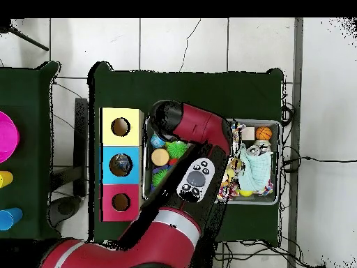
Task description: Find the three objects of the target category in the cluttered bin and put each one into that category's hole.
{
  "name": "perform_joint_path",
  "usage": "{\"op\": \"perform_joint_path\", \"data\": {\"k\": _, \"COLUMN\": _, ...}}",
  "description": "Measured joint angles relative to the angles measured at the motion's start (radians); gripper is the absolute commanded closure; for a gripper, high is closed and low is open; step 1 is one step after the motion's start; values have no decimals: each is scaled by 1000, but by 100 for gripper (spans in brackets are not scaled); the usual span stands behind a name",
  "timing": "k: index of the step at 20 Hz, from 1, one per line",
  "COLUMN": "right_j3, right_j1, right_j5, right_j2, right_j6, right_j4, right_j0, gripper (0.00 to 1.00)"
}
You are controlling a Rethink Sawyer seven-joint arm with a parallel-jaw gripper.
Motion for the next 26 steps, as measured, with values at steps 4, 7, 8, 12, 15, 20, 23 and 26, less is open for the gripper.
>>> {"op": "perform_joint_path", "data": {"k": 4, "right_j3": 0, "right_j1": 35, "right_j5": 1, "right_j2": -21, "right_j6": 0, "right_j4": 0, "right_j0": 4, "gripper": 0}}
{"op": "perform_joint_path", "data": {"k": 7, "right_j3": 0, "right_j1": 59, "right_j5": 1, "right_j2": -34, "right_j6": 0, "right_j4": -1, "right_j0": 6, "gripper": 0}}
{"op": "perform_joint_path", "data": {"k": 8, "right_j3": 0, "right_j1": 66, "right_j5": 1, "right_j2": -36, "right_j6": 0, "right_j4": -2, "right_j0": 6, "gripper": 0}}
{"op": "perform_joint_path", "data": {"k": 12, "right_j3": 0, "right_j1": 93, "right_j5": -11, "right_j2": -36, "right_j6": 0, "right_j4": 2, "right_j0": 2, "gripper": 0}}
{"op": "perform_joint_path", "data": {"k": 15, "right_j3": 0, "right_j1": 108, "right_j5": -32, "right_j2": -36, "right_j6": 0, "right_j4": 8, "right_j0": -1, "gripper": 0}}
{"op": "perform_joint_path", "data": {"k": 20, "right_j3": 0, "right_j1": 103, "right_j5": -36, "right_j2": -32, "right_j6": 0, "right_j4": 24, "right_j0": -11, "gripper": 0}}
{"op": "perform_joint_path", "data": {"k": 23, "right_j3": 0, "right_j1": 99, "right_j5": -36, "right_j2": -22, "right_j6": 0, "right_j4": 33, "right_j0": -25, "gripper": 0}}
{"op": "perform_joint_path", "data": {"k": 26, "right_j3": 0, "right_j1": 87, "right_j5": -29, "right_j2": -1, "right_j6": 0, "right_j4": 40, "right_j0": -50, "gripper": 0}}
